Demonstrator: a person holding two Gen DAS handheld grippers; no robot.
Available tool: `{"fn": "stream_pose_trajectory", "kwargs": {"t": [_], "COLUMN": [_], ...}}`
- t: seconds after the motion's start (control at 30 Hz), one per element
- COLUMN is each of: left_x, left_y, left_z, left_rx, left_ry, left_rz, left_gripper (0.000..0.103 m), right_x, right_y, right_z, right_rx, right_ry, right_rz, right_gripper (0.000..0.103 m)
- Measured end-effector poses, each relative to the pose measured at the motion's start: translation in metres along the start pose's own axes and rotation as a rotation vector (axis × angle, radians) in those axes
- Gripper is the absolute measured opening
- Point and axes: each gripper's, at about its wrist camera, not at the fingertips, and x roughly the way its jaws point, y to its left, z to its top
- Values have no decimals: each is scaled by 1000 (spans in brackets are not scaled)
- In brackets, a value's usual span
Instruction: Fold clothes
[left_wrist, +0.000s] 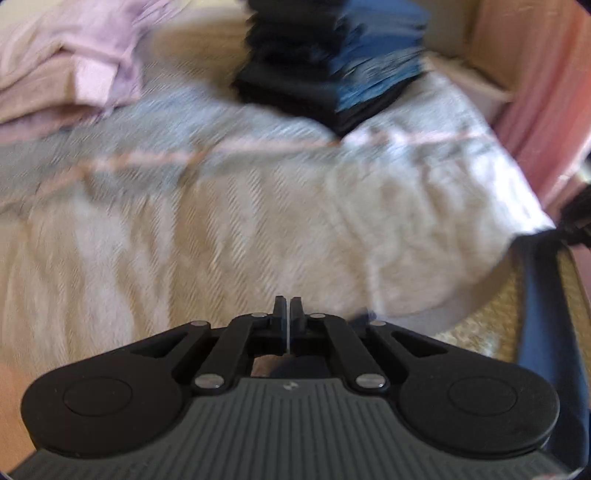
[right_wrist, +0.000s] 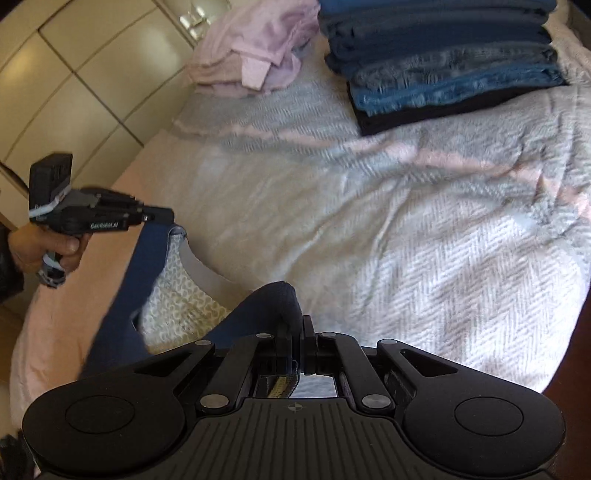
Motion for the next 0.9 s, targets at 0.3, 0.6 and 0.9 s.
{"fn": "stream_pose_trajectory", "kwargs": {"t": [0.3, 0.6, 0.9], "left_x": [-86, -226, -333], "left_y": [3, -88, -222], "left_z": [-55, -214, -389], "left_rx": [-216, -437, -715], "left_ry": [-32, 22, 13], "left_rz": [138, 248, 300], "left_gripper": [29, 38, 44], "right_x": [-14, -63, -65], "right_y": [0, 80, 128], "right_z": [-16, -62, -125], "right_rx": [-62, -138, -154], "right_ry": [32, 154, 283], "right_rz": [-158, 133, 202], "right_gripper": [54, 54, 54]}}
